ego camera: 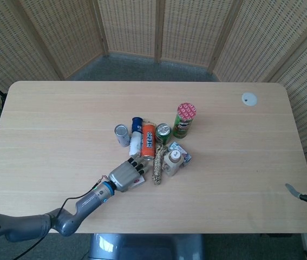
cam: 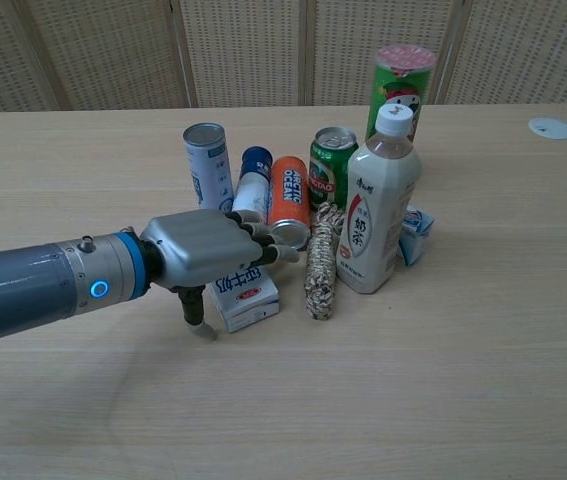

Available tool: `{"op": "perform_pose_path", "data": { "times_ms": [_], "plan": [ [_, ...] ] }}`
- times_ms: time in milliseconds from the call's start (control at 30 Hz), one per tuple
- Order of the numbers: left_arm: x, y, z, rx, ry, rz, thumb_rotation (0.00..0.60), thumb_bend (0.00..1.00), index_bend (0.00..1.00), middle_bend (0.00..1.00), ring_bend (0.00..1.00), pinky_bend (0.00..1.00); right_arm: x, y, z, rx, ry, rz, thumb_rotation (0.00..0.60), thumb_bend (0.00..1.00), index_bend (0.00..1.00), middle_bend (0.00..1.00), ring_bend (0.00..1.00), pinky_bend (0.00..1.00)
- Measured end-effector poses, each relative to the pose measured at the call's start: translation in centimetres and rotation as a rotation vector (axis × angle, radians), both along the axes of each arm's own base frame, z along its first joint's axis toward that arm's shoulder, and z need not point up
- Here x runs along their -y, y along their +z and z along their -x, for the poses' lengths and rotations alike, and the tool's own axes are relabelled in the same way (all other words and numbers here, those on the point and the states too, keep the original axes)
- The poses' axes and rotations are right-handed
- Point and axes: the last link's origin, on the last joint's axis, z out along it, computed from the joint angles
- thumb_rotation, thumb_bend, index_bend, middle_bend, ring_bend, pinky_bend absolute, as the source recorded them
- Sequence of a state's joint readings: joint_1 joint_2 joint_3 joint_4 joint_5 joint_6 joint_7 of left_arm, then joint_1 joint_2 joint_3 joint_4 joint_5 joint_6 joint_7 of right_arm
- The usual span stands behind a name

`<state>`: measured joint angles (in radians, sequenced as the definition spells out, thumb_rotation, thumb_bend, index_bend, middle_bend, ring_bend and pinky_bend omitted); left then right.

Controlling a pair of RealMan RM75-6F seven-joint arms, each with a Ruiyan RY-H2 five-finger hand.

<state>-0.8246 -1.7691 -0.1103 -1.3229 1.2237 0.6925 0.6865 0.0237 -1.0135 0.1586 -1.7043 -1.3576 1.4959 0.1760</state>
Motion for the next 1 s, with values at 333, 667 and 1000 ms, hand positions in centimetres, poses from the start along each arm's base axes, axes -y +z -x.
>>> {"op": "perform_pose_path", "data": {
  "times_ms": [333,667,1000],
  "plan": [
    [0.1,-0.5,-0.7,0.042,-0.033,-0.08,0.6,0.0,0.79,0.65,0.57,0.57,0.0,0.1,0.1,0.001,-0.001,0.003,0.476,0.0,0.0,0.0,0.0,0.0],
    [0.2,2.3,-2.1,0.123,-0.041,-0.102,0.6,0.03,0.78,0.65,0.57,0.58,0.0,0.1,0.0,-0.002,-0.001,0.001,0.479,0.0,0.0,0.0,0.0,0.0],
    [-1.3,11.9,-8.1,0.315,-0.119,-0.238,0.6,0.06,0.77,0.63,0.57,0.57,-0.2,0.1,-0.2,0.0,0.005,0.001,0.495,0.0,0.0,0.0,0.0,0.0]
  ]
}}
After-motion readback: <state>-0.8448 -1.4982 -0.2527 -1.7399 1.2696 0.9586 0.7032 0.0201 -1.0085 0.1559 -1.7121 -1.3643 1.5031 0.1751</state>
